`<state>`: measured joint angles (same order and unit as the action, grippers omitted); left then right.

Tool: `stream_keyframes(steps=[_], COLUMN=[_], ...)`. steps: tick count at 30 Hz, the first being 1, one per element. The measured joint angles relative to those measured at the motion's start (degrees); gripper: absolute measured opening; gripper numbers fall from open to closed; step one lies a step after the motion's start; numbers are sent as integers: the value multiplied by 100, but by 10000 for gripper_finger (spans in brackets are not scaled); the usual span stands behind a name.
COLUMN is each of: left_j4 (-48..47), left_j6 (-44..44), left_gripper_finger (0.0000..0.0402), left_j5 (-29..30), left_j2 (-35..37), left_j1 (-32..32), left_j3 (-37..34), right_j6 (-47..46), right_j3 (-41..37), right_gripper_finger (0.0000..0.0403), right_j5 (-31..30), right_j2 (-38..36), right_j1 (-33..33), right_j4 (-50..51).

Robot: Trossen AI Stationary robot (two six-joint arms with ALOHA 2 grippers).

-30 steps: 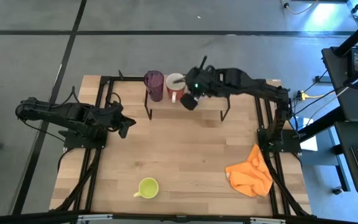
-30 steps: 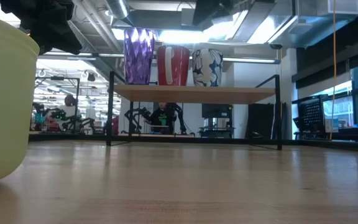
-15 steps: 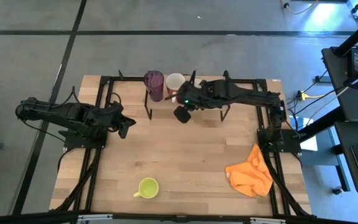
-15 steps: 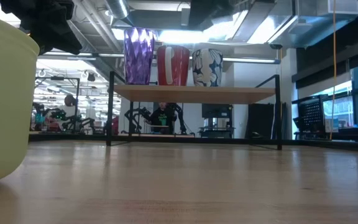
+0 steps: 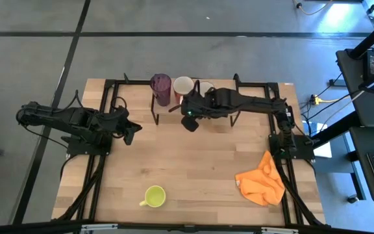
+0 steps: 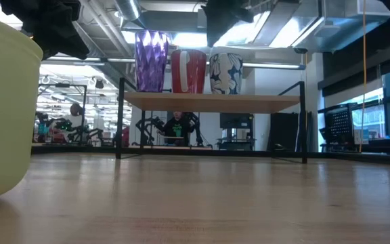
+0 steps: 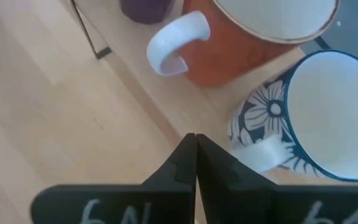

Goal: Stack small to large cups/mugs on shelf
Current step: Put the blue mug on the shelf

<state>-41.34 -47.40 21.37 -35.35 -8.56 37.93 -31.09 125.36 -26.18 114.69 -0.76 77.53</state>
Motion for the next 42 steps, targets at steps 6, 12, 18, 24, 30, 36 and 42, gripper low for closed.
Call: stream_keyframes(steps=[6, 12, 18, 24, 30, 36, 42], left_j4=[0, -1, 0, -2, -2, -5, -26], left_j6=[64, 146, 146, 148, 146, 146, 146], left_gripper_finger=[55, 55, 55, 55, 55, 55, 55], left_j5=[2, 4, 4, 4, 4, 4, 4], left_j2=[0, 0, 0, 0, 0, 0, 0], left_j1=[0, 0, 2, 2, 2, 2, 2], left_j3=[0, 0, 0, 0, 0, 0, 0], right_j6=[73, 129, 122, 129, 167, 293, 294], right_j3=[0, 0, 0, 0, 0, 0, 0], right_gripper_finger=[10, 10, 10, 10, 10, 10, 10], right_j5=[-248, -231, -231, -234, -266, -271, -273], right_j2=[0, 0, 0, -2, -2, -2, -2], right_j1=[49, 43, 39, 13, -83, -168, -173], right_j4=[174, 206, 412, 420, 422, 425, 561])
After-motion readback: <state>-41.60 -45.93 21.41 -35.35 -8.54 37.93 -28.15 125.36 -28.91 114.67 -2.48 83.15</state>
